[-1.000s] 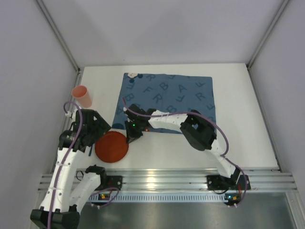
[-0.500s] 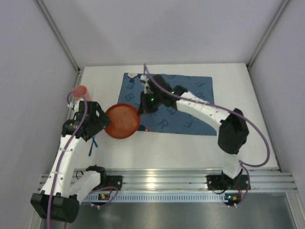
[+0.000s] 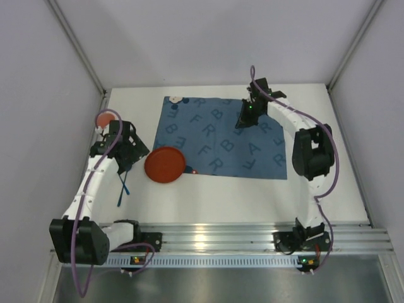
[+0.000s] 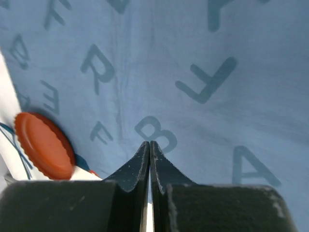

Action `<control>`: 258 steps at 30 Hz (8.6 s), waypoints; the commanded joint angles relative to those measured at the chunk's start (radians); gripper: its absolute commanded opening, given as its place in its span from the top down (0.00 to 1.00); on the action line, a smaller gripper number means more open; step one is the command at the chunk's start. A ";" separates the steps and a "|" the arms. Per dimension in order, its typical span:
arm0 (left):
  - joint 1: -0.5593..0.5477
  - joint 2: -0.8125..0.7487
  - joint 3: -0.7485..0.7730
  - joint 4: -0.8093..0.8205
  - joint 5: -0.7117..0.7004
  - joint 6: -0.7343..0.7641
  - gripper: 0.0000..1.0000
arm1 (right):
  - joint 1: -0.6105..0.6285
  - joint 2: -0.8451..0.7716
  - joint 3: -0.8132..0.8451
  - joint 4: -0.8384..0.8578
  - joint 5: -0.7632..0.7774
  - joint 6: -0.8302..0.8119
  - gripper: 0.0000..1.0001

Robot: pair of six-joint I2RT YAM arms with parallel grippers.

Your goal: Set the dinner table for one person

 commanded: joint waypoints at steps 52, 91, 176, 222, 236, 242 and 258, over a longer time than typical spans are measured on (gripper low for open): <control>0.020 0.029 -0.054 0.054 0.129 0.064 0.14 | 0.534 0.369 0.321 -0.013 0.031 0.028 1.00; 0.021 0.156 0.095 0.060 0.068 0.139 0.12 | 0.144 0.119 -0.069 -0.060 0.234 0.080 0.20; -0.586 0.923 0.969 0.157 0.240 -0.048 1.00 | -0.047 -0.988 -0.394 -0.417 0.212 0.088 0.10; 0.139 0.171 -0.060 0.122 -0.063 0.163 0.25 | -0.052 -0.985 -0.535 -0.396 0.074 -0.027 0.11; 0.406 0.383 -0.060 0.209 0.031 0.256 0.51 | -0.052 -1.025 -0.578 -0.373 0.086 -0.013 0.11; 0.409 0.453 -0.094 0.278 0.019 0.282 0.52 | -0.050 -1.016 -0.572 -0.378 0.102 -0.015 0.11; 0.434 0.443 -0.083 0.327 0.109 0.294 1.00 | -0.064 -0.985 -0.540 -0.392 0.140 -0.022 0.11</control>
